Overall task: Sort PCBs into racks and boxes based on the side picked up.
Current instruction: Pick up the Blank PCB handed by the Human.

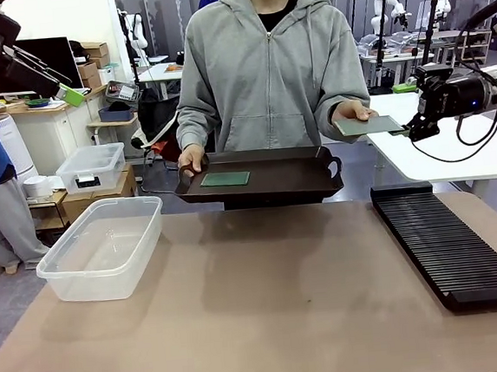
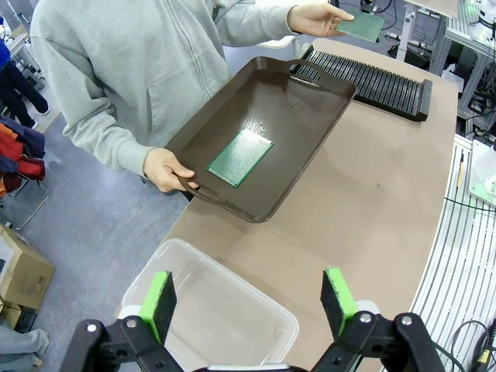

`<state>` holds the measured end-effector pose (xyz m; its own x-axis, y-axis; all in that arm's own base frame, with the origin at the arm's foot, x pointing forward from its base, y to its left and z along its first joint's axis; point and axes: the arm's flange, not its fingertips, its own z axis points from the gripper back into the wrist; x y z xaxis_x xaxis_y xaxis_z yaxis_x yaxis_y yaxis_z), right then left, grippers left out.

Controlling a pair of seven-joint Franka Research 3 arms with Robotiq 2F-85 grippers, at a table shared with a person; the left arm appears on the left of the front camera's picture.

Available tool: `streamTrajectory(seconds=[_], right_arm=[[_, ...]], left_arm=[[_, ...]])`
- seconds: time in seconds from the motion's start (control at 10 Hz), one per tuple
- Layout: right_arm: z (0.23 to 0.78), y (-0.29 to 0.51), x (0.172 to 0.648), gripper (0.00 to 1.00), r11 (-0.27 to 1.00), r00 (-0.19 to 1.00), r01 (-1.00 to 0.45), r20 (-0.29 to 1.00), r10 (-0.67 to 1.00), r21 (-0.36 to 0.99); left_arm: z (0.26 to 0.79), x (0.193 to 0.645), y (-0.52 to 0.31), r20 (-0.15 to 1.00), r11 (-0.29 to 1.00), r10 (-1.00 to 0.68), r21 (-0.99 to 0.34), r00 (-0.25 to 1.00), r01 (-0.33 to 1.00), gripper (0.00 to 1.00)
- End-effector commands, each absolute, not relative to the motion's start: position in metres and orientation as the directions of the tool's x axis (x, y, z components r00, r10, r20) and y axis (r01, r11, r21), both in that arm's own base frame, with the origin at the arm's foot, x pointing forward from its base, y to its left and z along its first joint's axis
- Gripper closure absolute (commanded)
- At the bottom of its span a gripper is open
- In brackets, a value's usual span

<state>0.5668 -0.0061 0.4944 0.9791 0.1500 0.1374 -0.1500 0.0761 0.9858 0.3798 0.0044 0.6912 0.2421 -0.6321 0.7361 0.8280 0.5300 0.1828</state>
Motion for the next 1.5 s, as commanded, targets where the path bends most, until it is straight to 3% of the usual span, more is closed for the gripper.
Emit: streamTrajectory(seconds=[0.0,0.3,0.4,0.5,0.6,0.7,0.8,0.9,1.0,1.4], right_arm=[[0.491,-0.001,0.575,0.0,0.008,0.97,-0.171,0.167,0.177,0.985],[0.487,0.013,0.582,0.0,-0.016,0.963,-0.186,0.186,0.193,0.982],[0.485,0.016,0.58,0.6,-0.016,0.956,-0.213,0.212,0.203,0.977],[0.486,0.016,0.578,0.6,-0.018,0.958,-0.205,0.204,0.202,0.979],[0.486,0.015,0.579,1.0,-0.02,0.961,-0.196,0.196,0.197,0.98],[0.484,0.014,0.58,0.62,-0.023,0.963,-0.188,0.189,0.19,0.982],[0.484,0.014,0.58,1.0,-0.02,0.964,-0.186,0.186,0.188,0.982],[0.484,0.013,0.579,0.85,-0.019,0.964,-0.175,0.175,0.199,0.984],[0.484,0.012,0.578,1.0,-0.016,0.965,-0.166,0.166,0.203,0.986],[0.481,0.011,0.576,1.0,-0.002,0.966,-0.119,0.116,0.233,0.993]], left_arm=[[0.691,0.379,0.005,0.735,0.523,-0.634,0.18,0.239,0.833,0.0],[0.691,0.379,0.005,0.735,0.523,-0.634,0.18,0.239,0.833,0.0],[0.691,0.379,0.005,0.735,0.523,-0.634,0.18,0.239,0.833,0.0],[0.691,0.379,0.005,0.735,0.523,-0.634,0.18,0.239,0.833,0.0],[0.691,0.379,0.005,0.735,0.523,-0.634,0.18,0.239,0.833,0.0],[0.691,0.379,0.005,0.735,0.523,-0.634,0.18,0.239,0.833,0.0],[0.691,0.379,0.005,0.735,0.523,-0.634,0.18,0.239,0.833,0.0],[0.691,0.379,0.005,0.735,0.523,-0.634,0.18,0.239,0.833,0.0],[0.691,0.379,0.005,0.735,0.523,-0.634,0.18,0.239,0.833,0.0],[0.691,0.379,0.005,0.735,0.523,-0.634,0.18,0.239,0.833,0.0]])
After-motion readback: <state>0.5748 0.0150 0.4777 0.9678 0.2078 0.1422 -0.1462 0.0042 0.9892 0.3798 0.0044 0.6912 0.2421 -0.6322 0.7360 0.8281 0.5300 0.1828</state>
